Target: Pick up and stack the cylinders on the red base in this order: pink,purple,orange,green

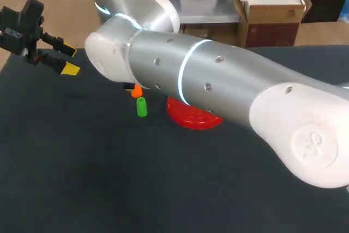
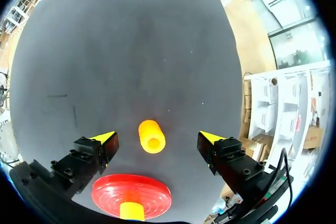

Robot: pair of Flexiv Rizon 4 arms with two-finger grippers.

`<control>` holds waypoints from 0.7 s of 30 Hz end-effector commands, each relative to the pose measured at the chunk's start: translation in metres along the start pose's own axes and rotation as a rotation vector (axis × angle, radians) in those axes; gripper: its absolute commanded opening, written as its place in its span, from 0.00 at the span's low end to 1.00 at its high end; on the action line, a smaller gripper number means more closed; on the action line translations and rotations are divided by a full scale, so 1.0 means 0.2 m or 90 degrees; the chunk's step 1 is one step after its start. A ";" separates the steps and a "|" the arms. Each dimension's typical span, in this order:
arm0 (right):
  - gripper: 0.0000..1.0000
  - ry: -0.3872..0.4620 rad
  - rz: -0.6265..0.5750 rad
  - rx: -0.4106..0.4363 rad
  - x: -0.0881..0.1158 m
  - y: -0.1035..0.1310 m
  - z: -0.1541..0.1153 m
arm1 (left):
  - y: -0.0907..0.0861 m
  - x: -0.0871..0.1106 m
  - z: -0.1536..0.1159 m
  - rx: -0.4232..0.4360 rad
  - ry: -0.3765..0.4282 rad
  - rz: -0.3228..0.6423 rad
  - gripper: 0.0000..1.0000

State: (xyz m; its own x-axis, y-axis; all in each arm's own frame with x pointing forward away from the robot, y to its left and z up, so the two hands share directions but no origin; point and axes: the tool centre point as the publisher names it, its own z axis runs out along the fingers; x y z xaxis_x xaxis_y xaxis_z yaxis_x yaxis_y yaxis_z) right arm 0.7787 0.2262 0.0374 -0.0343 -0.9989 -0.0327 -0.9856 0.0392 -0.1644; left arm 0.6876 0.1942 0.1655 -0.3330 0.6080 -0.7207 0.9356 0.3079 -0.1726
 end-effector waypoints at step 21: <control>1.00 -0.031 0.040 -0.355 -0.01 0.01 0.07 | 0.00 0.00 0.00 -0.001 -0.001 0.001 1.00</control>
State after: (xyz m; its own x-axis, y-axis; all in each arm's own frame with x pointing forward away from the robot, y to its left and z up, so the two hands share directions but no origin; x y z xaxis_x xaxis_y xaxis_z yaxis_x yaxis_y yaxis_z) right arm 0.7721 0.2231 0.0233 -0.1035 -0.9912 -0.0824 -0.9887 0.1115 -0.0997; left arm 0.6876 0.1942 0.1655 -0.3330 0.6080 -0.7207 0.9356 0.3079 -0.1725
